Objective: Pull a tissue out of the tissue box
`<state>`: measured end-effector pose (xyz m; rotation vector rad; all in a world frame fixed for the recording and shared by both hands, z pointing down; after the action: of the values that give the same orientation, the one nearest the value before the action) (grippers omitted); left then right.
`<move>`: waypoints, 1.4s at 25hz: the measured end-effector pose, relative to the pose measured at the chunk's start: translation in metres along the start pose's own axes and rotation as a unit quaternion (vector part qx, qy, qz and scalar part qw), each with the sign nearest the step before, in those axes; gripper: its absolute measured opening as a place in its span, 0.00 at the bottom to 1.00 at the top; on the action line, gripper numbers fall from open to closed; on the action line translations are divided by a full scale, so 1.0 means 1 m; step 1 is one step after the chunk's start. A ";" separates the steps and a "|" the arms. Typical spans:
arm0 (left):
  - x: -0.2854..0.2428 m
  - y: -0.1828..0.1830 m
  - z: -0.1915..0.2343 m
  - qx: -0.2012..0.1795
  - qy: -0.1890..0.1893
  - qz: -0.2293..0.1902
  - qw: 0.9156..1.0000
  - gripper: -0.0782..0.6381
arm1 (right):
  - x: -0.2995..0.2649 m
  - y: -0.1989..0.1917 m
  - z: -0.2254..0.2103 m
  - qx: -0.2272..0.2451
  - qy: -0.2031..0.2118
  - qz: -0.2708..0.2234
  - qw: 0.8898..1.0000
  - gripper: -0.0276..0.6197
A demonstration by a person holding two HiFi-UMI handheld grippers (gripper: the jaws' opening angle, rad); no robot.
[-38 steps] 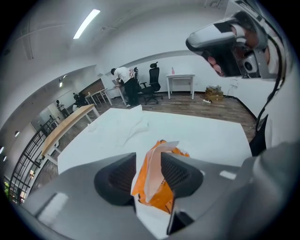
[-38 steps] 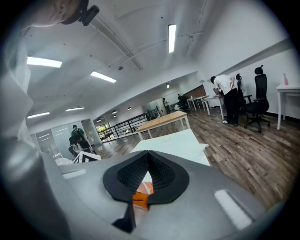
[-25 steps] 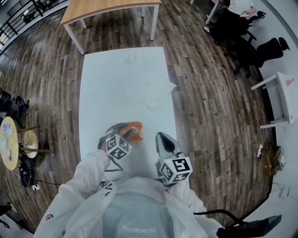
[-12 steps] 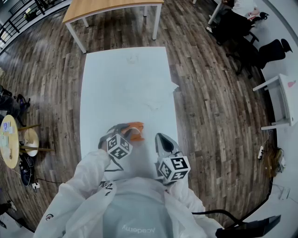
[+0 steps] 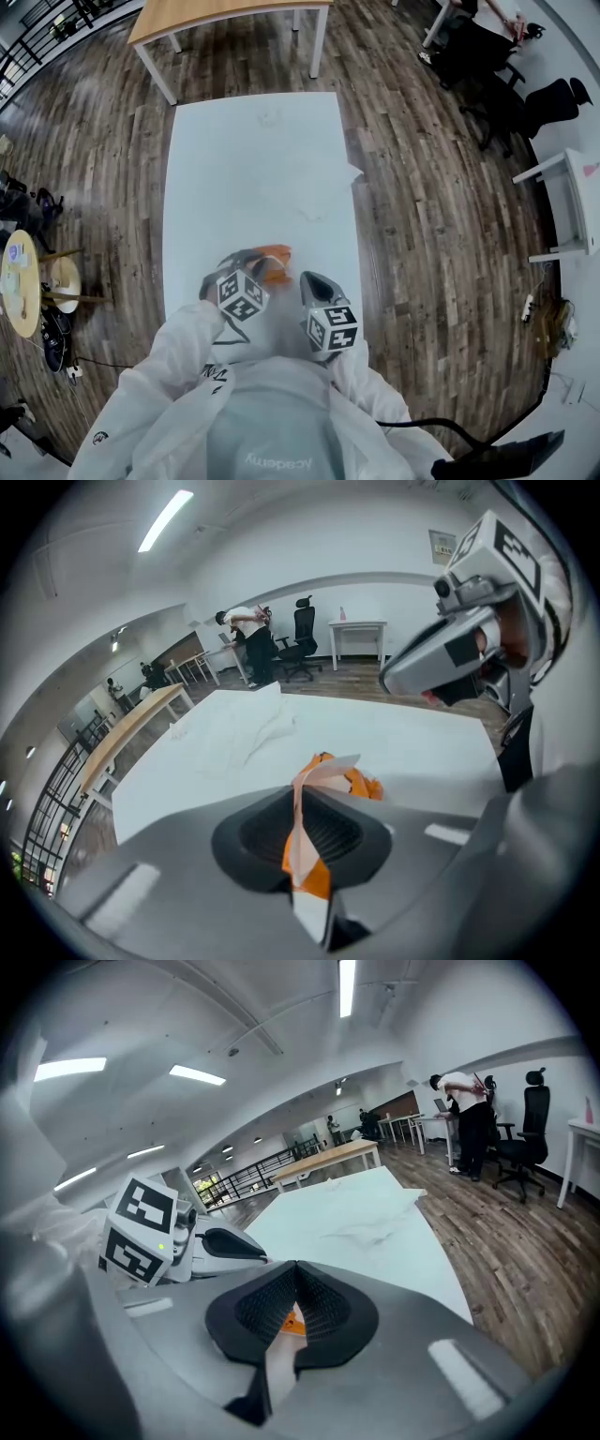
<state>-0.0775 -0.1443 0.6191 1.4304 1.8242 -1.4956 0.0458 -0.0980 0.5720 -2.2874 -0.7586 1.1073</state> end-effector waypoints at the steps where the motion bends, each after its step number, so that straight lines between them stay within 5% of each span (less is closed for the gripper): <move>1: 0.000 0.000 -0.001 0.000 0.000 0.000 1.000 0.15 | -0.003 -0.004 0.000 0.003 0.000 0.007 1.000 0.05; 11: 0.000 0.003 -0.004 -0.003 -0.001 0.000 1.000 0.13 | -0.039 -0.053 0.005 0.013 0.014 0.082 0.996 0.05; 35: 0.009 0.010 -0.006 -0.015 0.001 -0.004 1.000 0.11 | -0.083 -0.085 0.008 -0.031 0.027 0.140 0.989 0.05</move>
<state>-0.0708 -0.1360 0.6092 1.4116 1.8475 -1.4656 -0.0261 -0.0899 0.6661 -2.5217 -0.4657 1.1511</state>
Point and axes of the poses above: the fingertips, and each gripper's own axes: x backward along the fingers, z to its left, y out of its top, the point moved 4 cm from there along x, backward along the fingers, and after that the axes turned 15 degrees about -x, right-handed, at the moved point
